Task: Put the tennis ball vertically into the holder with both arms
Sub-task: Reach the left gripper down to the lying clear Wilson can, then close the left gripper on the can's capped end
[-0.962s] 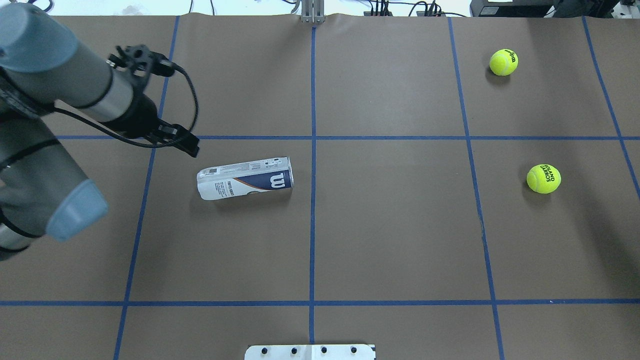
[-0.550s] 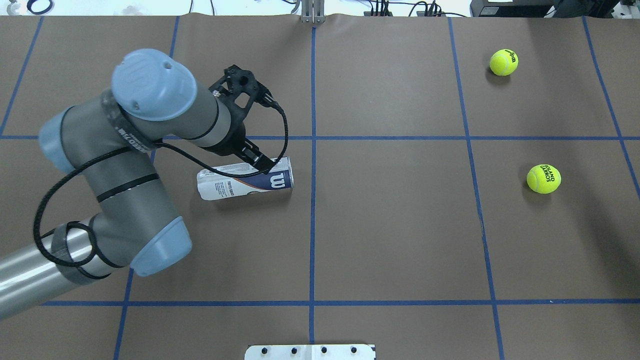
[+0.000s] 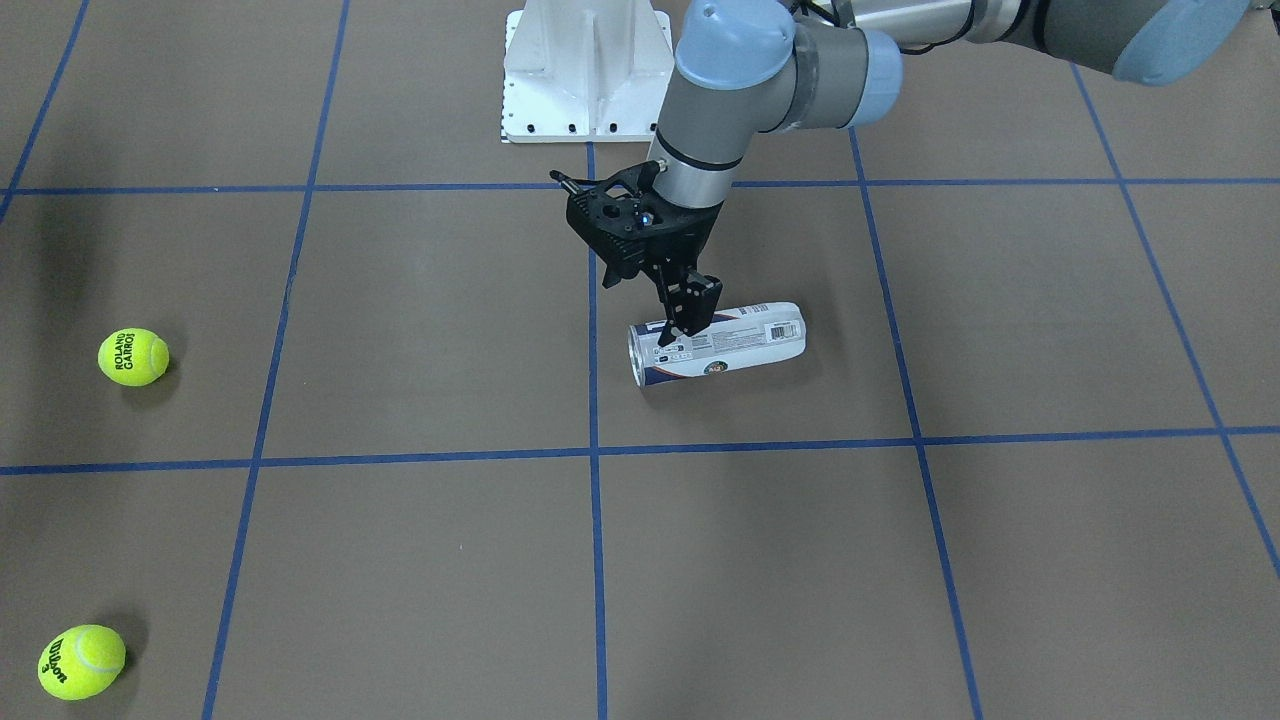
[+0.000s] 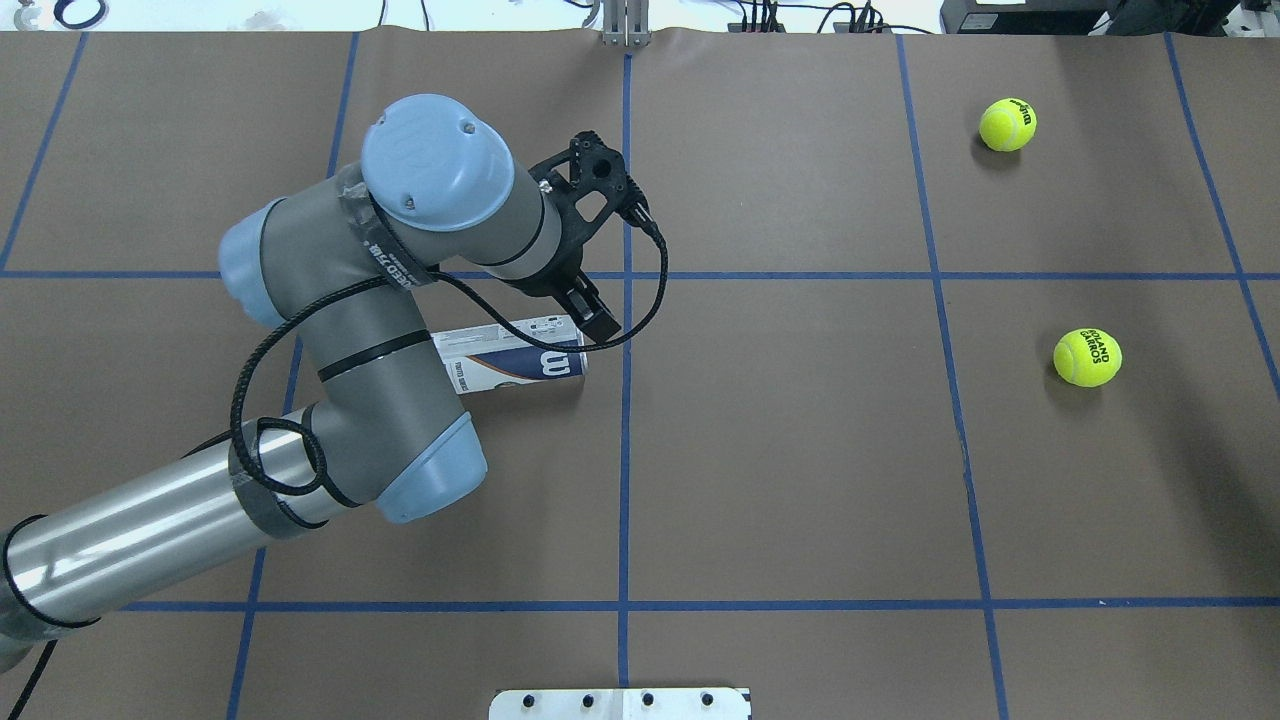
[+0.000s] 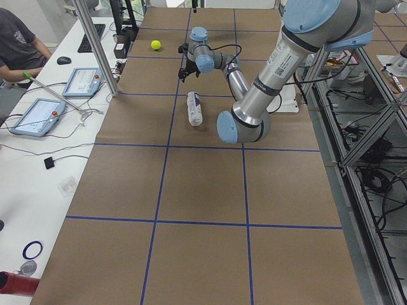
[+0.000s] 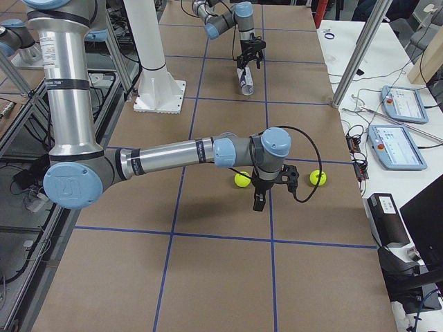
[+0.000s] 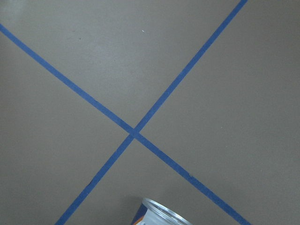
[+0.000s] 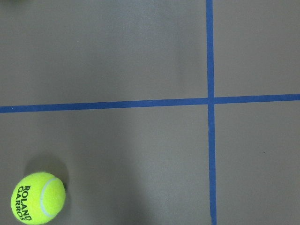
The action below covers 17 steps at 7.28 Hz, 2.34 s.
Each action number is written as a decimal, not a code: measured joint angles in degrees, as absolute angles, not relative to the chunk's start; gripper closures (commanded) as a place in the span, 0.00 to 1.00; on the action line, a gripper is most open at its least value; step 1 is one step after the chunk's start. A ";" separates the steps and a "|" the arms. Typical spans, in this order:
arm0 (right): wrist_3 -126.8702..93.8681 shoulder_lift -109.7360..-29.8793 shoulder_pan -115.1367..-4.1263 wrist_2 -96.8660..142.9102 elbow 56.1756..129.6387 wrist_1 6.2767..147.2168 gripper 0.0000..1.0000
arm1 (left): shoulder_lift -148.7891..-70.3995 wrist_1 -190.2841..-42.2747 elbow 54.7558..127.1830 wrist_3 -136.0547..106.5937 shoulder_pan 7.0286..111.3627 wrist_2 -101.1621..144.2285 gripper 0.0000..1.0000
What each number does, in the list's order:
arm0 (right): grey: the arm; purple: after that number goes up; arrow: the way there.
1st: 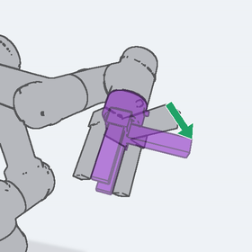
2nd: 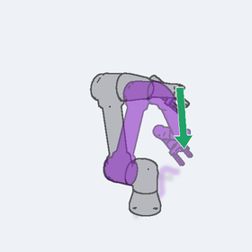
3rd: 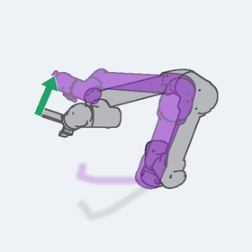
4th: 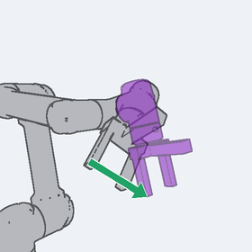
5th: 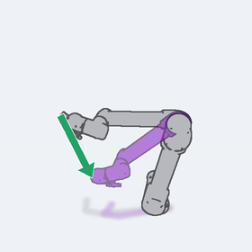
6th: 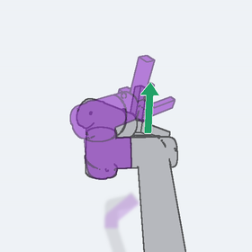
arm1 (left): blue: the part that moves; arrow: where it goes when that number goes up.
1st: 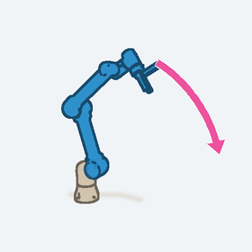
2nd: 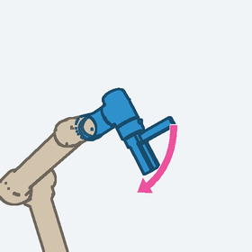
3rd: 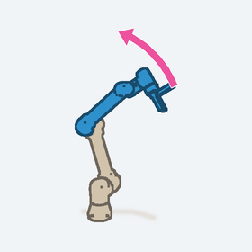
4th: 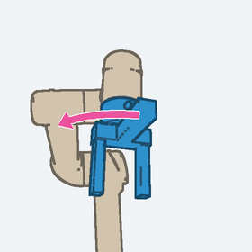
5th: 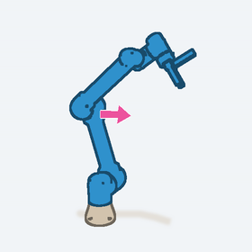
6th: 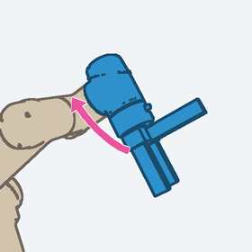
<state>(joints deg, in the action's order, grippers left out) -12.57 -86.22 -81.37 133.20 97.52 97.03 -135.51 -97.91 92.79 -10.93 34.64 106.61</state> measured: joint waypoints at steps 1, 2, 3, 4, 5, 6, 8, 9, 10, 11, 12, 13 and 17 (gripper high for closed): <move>-12.58 -86.26 -81.33 133.39 97.14 97.03 0.00 | -137.04 -95.53 90.62 -5.38 34.49 106.61 0.00; -12.57 -86.39 -81.32 133.73 96.98 97.03 0.00 | -137.78 -93.70 88.97 -0.95 34.32 106.63 0.00; -12.57 -86.57 -81.32 134.01 96.93 97.03 0.00 | -138.14 -92.73 87.33 3.07 33.86 106.73 0.00; -12.57 -86.70 -81.33 134.14 96.89 97.03 0.00 | -138.49 -92.09 85.75 6.31 33.32 106.86 0.00; -12.57 -86.80 -81.33 134.20 96.97 97.03 0.00 | -138.87 -91.63 84.44 8.04 32.97 106.93 0.00; -12.57 -86.87 -81.36 134.26 97.18 97.03 0.00 | -139.37 -91.45 83.32 8.78 32.71 106.95 0.00; -12.53 -87.02 -81.38 134.29 97.30 97.03 0.00 | -141.57 -91.49 80.00 10.22 32.48 106.85 0.00; -12.55 -87.11 -81.38 134.30 97.31 97.03 0.00 | -142.42 -91.57 78.40 10.62 32.47 106.81 0.00; -12.56 -87.15 -81.38 134.30 97.24 97.03 0.00 | -142.75 -91.52 77.68 10.86 32.45 106.81 0.01; -12.57 -87.18 -81.39 134.30 97.21 97.03 0.00 | -142.83 -91.43 77.38 11.20 32.39 106.85 0.01; -12.57 -87.18 -81.37 134.30 97.24 97.03 0.00 | -142.76 -91.32 77.27 11.87 32.39 106.86 0.01; -12.57 -87.19 -81.36 134.30 97.29 97.03 0.00 | -142.65 -91.24 77.27 12.55 32.39 106.87 0.01; -12.51 -87.17 -81.38 134.38 97.37 97.03 0.00 | -142.42 -91.16 76.91 14.78 32.26 106.93 0.01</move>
